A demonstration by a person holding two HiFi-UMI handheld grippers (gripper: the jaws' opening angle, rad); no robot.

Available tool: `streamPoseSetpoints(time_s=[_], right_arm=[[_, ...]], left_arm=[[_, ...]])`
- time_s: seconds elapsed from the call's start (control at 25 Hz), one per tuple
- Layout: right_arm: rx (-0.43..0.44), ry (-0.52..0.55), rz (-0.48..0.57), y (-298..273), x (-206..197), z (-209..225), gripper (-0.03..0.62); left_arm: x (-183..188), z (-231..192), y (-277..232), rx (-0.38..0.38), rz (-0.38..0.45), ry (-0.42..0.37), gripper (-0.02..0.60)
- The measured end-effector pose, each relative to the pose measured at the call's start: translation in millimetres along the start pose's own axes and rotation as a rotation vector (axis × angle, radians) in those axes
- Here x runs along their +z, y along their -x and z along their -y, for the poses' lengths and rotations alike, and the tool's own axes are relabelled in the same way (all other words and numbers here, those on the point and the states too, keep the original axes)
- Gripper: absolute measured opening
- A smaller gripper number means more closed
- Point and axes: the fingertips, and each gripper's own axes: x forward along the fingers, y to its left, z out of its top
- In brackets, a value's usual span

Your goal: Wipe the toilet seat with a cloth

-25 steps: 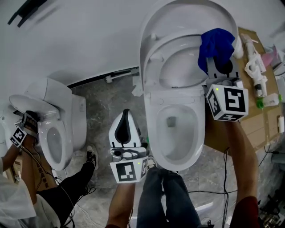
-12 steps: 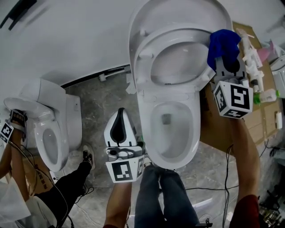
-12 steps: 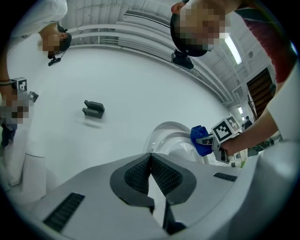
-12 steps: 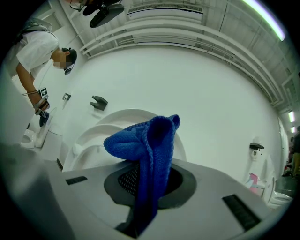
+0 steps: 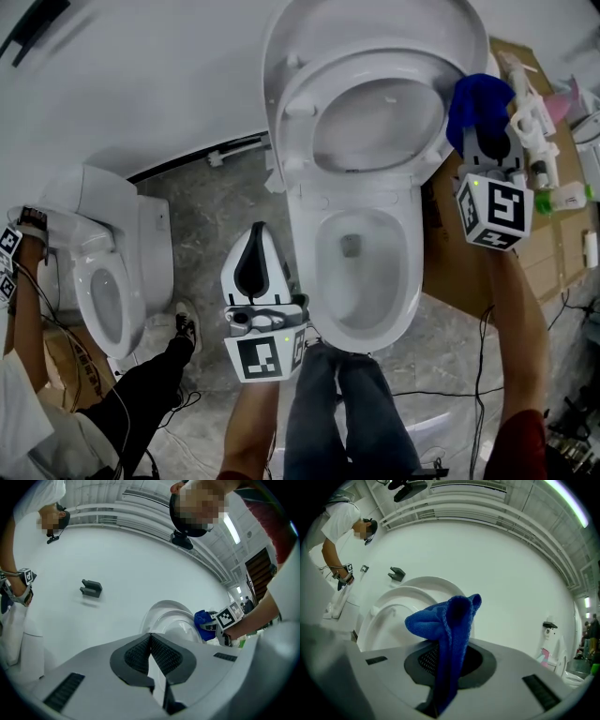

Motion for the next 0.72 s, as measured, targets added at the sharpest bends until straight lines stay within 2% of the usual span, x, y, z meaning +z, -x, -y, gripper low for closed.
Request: streamPoseSetpoints(time_s=[0.4,0.72], right_arm=[[-0.035,-0.001,0.042,14,-16,0,0.054],[-0.035,-0.026,-0.03,19,-67,-12,0.054]], left_arm=[[-16,4,3,0.001,-0.01,-0.006,0.017],[-35,3,9,0.002,-0.03,-0.009,0.016]])
